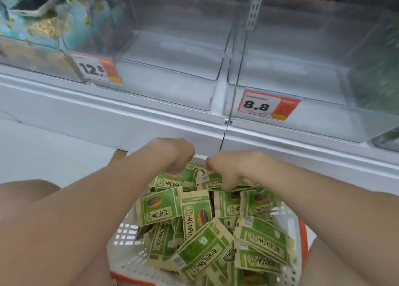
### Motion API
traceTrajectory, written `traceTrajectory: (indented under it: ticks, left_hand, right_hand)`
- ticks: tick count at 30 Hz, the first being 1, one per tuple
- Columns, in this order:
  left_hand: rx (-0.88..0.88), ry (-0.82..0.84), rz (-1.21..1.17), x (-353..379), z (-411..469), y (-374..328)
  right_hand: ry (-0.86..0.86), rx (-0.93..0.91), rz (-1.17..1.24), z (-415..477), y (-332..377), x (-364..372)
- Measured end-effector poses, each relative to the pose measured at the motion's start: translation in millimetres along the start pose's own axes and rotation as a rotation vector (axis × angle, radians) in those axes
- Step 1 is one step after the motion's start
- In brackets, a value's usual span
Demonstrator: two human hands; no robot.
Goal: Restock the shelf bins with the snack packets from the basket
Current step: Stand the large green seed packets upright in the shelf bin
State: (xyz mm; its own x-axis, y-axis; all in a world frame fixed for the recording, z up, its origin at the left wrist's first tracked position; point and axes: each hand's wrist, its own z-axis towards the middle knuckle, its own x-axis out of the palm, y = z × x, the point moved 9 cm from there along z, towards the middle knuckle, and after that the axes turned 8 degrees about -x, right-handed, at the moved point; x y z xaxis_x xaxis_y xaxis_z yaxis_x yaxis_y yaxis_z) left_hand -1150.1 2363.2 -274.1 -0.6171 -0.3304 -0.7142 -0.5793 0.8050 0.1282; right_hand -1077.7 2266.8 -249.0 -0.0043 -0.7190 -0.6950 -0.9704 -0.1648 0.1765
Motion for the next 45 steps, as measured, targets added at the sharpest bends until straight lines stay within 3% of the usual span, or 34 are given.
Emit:
traceTrajectory:
  ticks: [9, 17, 23, 31, 37, 41, 43, 45]
  left_hand:
    - [0.129, -0.171, -0.218, -32.7, -35.9, -14.2]
    - [0.141, -0.087, -0.268, -10.5, -47.3, 7.7]
    - [0.161, -0.066, -0.432, -24.6, -76.2, 27.4]
    - [0.202, -0.258, -0.604, -58.1, -118.5, 25.1]
    - [0.172, -0.332, -0.863, -89.5, -153.3, 43.6]
    - [0.177, -0.257, -1.287, -91.6, -168.0, 45.3]
    - [0.237, -0.228, -1.528, -98.4, -171.7, 39.5]
    - [0.292, -0.186, -1.620, -104.4, -174.0, 33.7]
  right_hand:
    - [0.044, 0.085, 0.016, 7.3, -10.4, 13.8]
    - [0.156, 0.095, -0.002, 6.2, 14.4, -42.7]
    - [-0.081, 0.054, 0.219, -17.5, 36.5, -81.7]
    - [-0.320, -0.002, 0.230, -63.2, 54.4, -107.5]
    - [-0.846, 0.205, 0.406, -139.7, 22.7, -130.7]
    - [-1.287, 0.342, 0.827, -187.7, 0.8, -134.2]
    - [-1.329, 0.328, 1.070, -187.4, 0.1, -129.3]
    - [-1.302, 0.174, 1.336, -174.5, 8.2, -130.3]
